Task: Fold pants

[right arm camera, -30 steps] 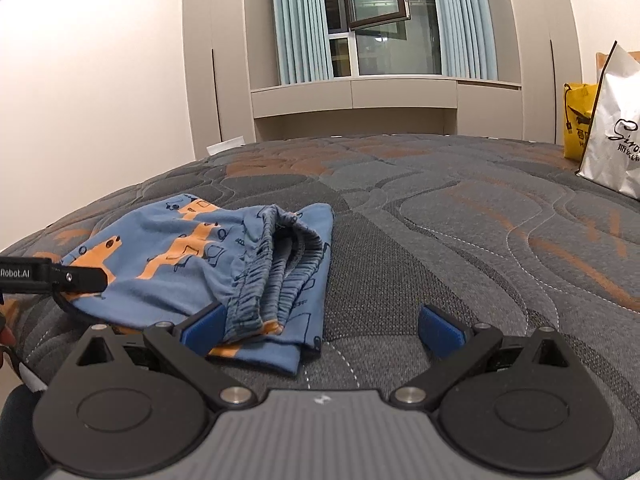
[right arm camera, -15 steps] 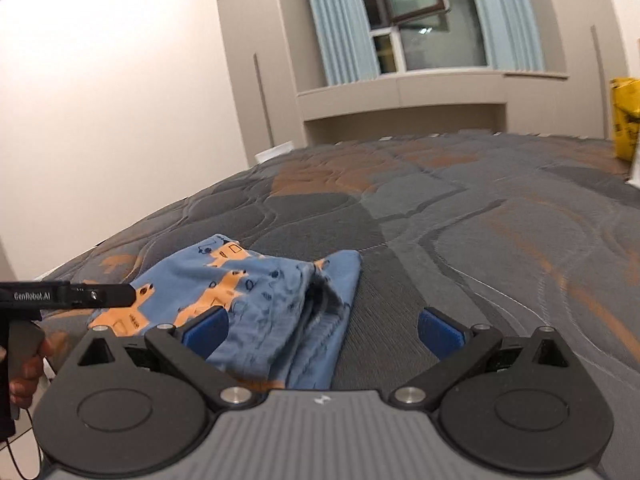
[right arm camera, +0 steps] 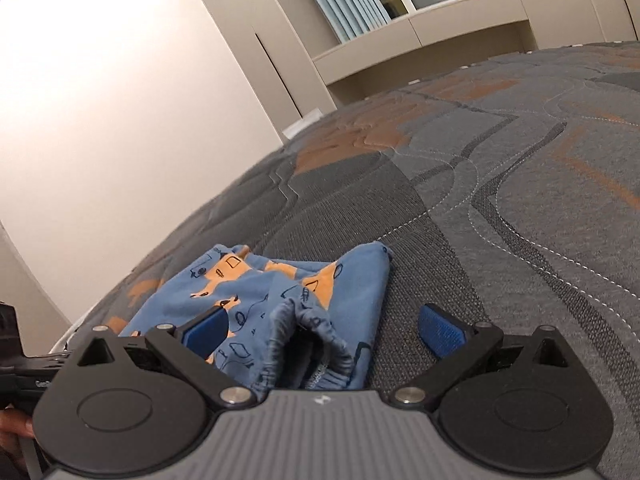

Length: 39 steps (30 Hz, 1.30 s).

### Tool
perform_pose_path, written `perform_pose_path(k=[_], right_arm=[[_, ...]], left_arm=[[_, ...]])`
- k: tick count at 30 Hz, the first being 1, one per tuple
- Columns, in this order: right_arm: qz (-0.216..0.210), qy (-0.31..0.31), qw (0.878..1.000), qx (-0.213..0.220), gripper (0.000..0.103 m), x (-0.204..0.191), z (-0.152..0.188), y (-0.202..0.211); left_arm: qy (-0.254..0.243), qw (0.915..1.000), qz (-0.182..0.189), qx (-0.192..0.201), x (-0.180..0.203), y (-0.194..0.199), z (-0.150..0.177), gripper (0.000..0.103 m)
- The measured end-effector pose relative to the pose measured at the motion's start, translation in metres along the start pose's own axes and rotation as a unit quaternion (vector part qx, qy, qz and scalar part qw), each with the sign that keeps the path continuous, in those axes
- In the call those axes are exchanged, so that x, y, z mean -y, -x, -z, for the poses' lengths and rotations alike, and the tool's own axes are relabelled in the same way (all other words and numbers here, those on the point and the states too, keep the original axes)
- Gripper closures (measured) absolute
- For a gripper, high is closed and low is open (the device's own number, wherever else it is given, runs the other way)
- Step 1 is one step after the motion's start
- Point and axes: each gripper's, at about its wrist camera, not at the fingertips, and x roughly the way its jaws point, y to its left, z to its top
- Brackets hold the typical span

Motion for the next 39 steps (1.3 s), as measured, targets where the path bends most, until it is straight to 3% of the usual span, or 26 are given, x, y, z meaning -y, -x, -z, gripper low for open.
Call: perform_pose_path(k=[12, 14, 18, 20, 23, 27, 29, 32, 39], right_arm=[[-0.020, -0.013, 1.000, 0.006, 0.002, 0.002, -0.001, 0.003], [-0.022, -0.012, 1.000, 0.004, 0.019, 0.001, 0.000, 0.004], [-0.024, -0.031, 0.999, 0.005, 0.042, 0.005, 0.002, 0.005], [-0.024, -0.043, 0.999, 0.005, 0.055, 0.008, 0.002, 0.005], [-0.027, -0.055, 0.998, 0.006, 0.062, 0.013, 0.003, 0.006], [-0.021, -0.047, 0.999, 0.008, 0.065, 0.010, 0.004, 0.006], [-0.017, -0.043, 0.999, 0.008, 0.065, 0.008, 0.005, 0.005], [-0.008, -0.029, 1.000, 0.008, 0.064, 0.003, 0.006, 0.004], [0.026, 0.027, 0.999, 0.015, 0.076, -0.019, 0.010, 0.007]], left_arm=[[0.016, 0.9997, 0.015, 0.006, -0.008, 0.007, 0.001, 0.001], [0.027, 0.9991, 0.028, 0.014, -0.012, 0.012, 0.000, 0.001], [0.052, 0.9965, 0.055, 0.035, -0.021, 0.022, -0.002, 0.001], [0.061, 0.9957, 0.061, 0.036, -0.025, 0.025, -0.004, 0.013], [0.079, 0.9945, 0.066, 0.020, -0.029, 0.024, -0.003, 0.022], [0.070, 0.9948, 0.073, -0.011, -0.024, 0.019, -0.001, 0.034], [0.054, 0.9958, 0.072, -0.020, -0.017, 0.017, 0.001, 0.050], [0.056, 0.9965, 0.060, -0.016, -0.013, 0.018, 0.002, 0.063], [0.039, 0.9981, 0.047, -0.003, -0.005, 0.025, 0.000, 0.074]])
